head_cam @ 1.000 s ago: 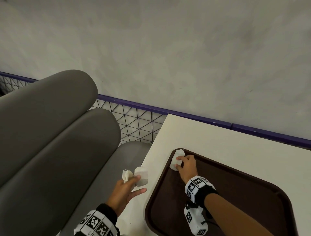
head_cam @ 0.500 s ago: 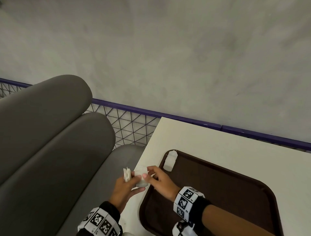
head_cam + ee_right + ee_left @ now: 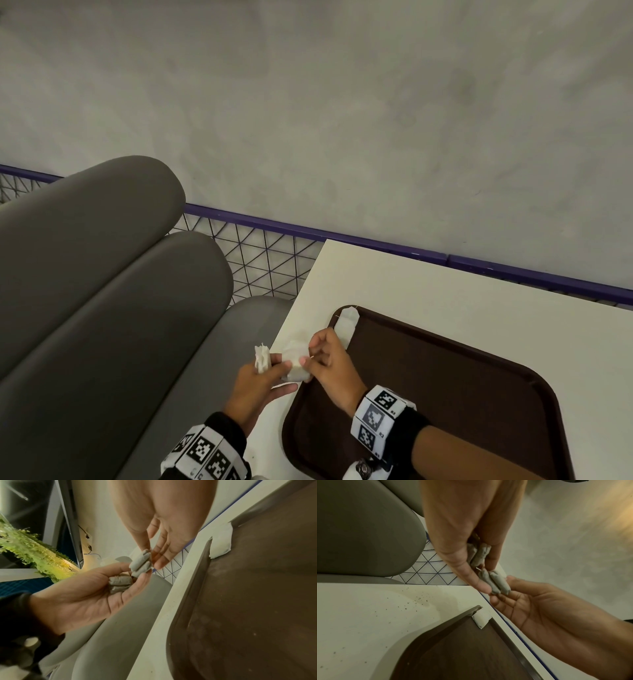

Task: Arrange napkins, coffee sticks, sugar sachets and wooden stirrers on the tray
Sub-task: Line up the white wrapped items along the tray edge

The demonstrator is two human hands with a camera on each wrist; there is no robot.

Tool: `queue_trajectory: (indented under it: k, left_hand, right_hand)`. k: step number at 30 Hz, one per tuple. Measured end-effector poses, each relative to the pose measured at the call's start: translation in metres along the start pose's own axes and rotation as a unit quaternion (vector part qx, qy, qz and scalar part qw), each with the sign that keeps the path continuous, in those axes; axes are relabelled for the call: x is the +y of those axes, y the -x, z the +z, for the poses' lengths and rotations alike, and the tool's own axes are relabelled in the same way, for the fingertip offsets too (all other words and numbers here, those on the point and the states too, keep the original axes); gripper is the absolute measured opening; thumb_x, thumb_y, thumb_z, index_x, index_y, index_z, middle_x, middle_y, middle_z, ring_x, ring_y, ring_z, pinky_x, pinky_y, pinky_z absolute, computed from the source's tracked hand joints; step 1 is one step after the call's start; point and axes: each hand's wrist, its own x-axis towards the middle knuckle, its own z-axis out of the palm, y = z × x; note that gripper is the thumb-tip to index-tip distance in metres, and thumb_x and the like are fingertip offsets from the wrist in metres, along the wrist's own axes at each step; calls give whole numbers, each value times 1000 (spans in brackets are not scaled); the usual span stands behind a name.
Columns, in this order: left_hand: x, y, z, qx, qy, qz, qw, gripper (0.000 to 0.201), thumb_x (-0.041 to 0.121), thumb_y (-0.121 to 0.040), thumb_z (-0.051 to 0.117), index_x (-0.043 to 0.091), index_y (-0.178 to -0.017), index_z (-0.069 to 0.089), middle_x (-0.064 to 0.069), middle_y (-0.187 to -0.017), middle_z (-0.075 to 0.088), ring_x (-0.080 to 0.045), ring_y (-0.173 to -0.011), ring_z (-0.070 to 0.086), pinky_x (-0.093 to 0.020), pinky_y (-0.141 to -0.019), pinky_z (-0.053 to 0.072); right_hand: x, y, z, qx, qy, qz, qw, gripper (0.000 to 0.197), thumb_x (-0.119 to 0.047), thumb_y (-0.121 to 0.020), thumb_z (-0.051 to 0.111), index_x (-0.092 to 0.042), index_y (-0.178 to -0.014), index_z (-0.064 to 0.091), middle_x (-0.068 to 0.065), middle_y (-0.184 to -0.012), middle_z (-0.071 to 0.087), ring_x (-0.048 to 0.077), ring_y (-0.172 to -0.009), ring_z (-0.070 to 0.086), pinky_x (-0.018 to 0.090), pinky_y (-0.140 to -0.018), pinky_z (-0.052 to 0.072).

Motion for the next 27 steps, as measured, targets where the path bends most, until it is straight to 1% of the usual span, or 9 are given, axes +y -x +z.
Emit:
queue_trajectory:
  k: [3,7,13,16,18,19,22,24,27]
  left_hand:
    - [-3,-1,2,5,3,-2,1000,9,-4,-87,58,-2,-95,57,-19,-89,62,-30,-81,66,-33,-68,60]
    - [-6,-7,-2,12,29,-8,999,33,3,-76,69,0,-106,56,-18,-94,61,-28,-85,65,-31,-67,60]
    - [-9,-11,-9,11,26,-7,1000,20,-3,-89,54,-6,-109,58,-21,-100,63,-30,-89,65,-28,-64,59]
    - [-11,-10,-12,9,20,-8,1000,35,8,-74,67,-4,-107,60,-21,-100,64,-29,-90,66,-27,-62,58]
    - [-12,-9,-13,14,12,-12,1000,45,16,-66,67,-1,-107,60,-19,-101,65,-29,-91,66,-27,-63,58]
    - [-13,-10,-12,15,10,-13,1000,45,16,-67,69,0,-109,60,-19,-103,64,-29,-93,65,-26,-63,58]
    - [-14,-14,-4,17,4,-15,1000,31,11,-87,65,6,-116,56,-17,-112,62,-28,-101,63,-29,-70,58]
    - [-14,-16,4,0,-1,-20,1000,27,13,-91,59,9,-117,54,-14,-112,63,-27,-103,62,-31,-76,56]
    - [-9,-13,14,-27,1,-20,999,15,6,-92,54,7,-105,60,-16,-103,68,-27,-95,66,-33,-78,57]
  right_hand:
    - [2,6,-1,6,13,-12,1000,22,4,-84,58,-16,-77,51,-3,-77,53,11,-70,52,18,-58,48]
    - [12,-1,-10,80,17,5,997,24,4,-85,57,-19,-77,55,1,-80,55,13,-73,55,16,-54,49]
    - [22,-21,-34,182,-3,44,982,29,10,-85,53,-18,-79,54,6,-84,52,15,-68,55,14,-49,50]
    - [27,-26,-44,199,12,55,978,26,10,-84,53,-16,-85,54,11,-88,54,15,-72,55,16,-49,51]
    - [28,-25,-46,190,8,59,980,27,11,-84,53,-15,-85,55,11,-88,55,16,-74,56,17,-50,52]
    - [28,-23,-45,176,2,57,983,28,11,-83,54,-17,-84,56,11,-87,55,17,-75,56,17,-51,52]
    - [21,-14,-36,103,2,36,994,28,11,-83,55,-17,-85,57,3,-83,57,13,-77,56,14,-60,50]
    - [16,-11,-29,49,4,24,998,28,11,-82,56,-16,-86,58,0,-83,58,9,-76,55,12,-65,49]
    - [14,-11,-22,3,-4,18,1000,28,12,-80,57,-15,-88,59,1,-81,59,7,-73,56,13,-68,48]
